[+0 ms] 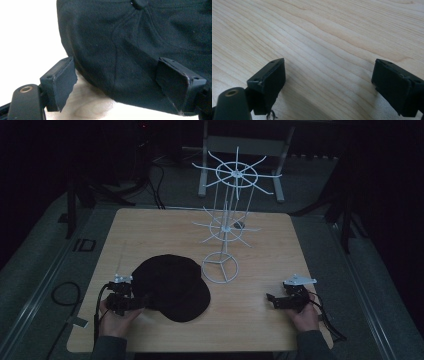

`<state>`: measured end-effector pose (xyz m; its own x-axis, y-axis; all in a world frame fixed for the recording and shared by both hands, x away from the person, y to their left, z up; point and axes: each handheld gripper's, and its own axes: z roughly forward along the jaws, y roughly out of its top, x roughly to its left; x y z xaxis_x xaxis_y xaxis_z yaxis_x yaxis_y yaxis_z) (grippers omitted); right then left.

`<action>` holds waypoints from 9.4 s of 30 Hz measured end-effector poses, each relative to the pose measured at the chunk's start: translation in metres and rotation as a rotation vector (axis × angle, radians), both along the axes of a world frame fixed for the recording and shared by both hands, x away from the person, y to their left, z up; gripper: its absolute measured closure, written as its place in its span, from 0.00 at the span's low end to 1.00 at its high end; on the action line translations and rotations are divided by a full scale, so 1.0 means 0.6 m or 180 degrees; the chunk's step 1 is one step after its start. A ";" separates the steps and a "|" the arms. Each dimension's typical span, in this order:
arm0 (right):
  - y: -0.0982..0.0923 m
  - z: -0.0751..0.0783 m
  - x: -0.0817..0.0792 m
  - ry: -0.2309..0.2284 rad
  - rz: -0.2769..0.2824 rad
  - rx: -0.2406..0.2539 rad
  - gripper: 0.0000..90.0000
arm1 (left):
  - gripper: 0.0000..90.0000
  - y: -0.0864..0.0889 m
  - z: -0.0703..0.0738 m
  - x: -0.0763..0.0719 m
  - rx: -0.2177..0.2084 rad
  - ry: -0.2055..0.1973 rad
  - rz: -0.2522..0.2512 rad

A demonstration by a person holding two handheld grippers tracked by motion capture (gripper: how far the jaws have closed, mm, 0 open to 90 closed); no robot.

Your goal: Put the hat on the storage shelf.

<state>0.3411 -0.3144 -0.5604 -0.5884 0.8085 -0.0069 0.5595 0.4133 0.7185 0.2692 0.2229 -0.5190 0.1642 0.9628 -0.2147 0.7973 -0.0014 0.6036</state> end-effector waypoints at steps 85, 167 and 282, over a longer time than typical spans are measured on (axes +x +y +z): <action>0.000 0.000 0.000 0.0007 -0.0005 0.0005 0.13 | 0.87 0.054 0.145 0.034 -0.0179 -0.1020 -0.0386; 0.000 0.000 0.000 -0.0002 -0.0009 0.0008 0.13 | 0.86 0.072 0.306 0.062 -0.0853 -0.1894 -0.0925; 0.000 0.000 0.001 0.0001 -0.0009 0.0007 0.14 | 0.85 -0.018 0.402 0.147 -0.1862 -0.2340 -0.1331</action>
